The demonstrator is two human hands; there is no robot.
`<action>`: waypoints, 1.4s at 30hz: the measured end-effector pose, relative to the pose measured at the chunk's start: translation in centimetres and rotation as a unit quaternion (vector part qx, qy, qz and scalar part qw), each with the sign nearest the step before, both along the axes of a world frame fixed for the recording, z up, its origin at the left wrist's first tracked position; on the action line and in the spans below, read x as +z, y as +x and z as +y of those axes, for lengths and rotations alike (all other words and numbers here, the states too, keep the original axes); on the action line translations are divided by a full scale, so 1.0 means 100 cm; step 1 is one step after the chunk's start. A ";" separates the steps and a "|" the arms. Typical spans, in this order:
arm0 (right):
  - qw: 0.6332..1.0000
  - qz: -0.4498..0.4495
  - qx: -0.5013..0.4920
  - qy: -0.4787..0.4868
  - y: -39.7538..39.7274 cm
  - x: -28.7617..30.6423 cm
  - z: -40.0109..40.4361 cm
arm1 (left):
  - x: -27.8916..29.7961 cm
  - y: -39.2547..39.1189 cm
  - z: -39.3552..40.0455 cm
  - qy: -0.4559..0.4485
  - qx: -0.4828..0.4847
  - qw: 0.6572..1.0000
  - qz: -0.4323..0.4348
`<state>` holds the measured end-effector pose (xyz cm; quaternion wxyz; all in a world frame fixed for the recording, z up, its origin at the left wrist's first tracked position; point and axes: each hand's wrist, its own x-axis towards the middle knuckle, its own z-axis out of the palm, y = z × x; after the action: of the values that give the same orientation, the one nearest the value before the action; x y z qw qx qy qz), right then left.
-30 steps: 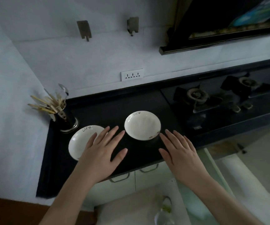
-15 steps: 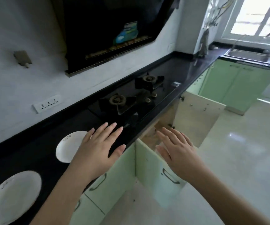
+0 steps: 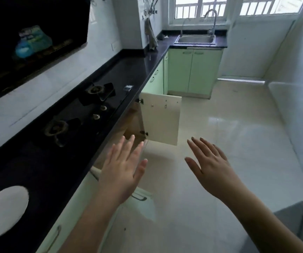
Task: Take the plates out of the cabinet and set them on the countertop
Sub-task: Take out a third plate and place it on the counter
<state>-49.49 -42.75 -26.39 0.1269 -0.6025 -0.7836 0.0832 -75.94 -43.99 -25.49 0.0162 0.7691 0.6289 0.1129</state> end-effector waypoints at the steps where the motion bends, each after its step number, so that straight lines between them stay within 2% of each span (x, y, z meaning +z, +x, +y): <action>1: 1.000 0.003 -0.006 -0.001 0.007 -0.002 0.001 | -0.002 0.009 0.006 -0.001 -0.007 1.000 0.002; 10: 0.998 0.005 -0.052 -0.030 0.036 -0.023 0.031 | -0.023 0.049 0.071 -0.017 -0.041 0.999 0.023; 19: 0.990 -0.069 -0.116 -0.035 0.064 -0.034 0.087 | -0.044 0.083 0.156 -0.058 -0.111 0.992 0.010; 28: 0.987 -0.063 -0.139 -0.055 0.106 -0.049 0.147 | -0.079 0.134 0.221 -0.080 -0.121 0.988 0.043; 34: 0.993 -0.048 -0.079 -0.079 0.152 -0.073 0.219 | -0.109 0.176 0.266 -0.090 -0.076 0.991 0.063; 42: 0.996 -0.034 0.046 -0.066 0.211 -0.073 0.330 | -0.103 0.212 0.298 -0.087 0.050 0.993 0.058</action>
<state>-28.43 -9.75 -33.73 0.0557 -0.5752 -0.8072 0.1201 -54.76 -14.20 -35.84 0.0408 0.7373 0.6742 0.0137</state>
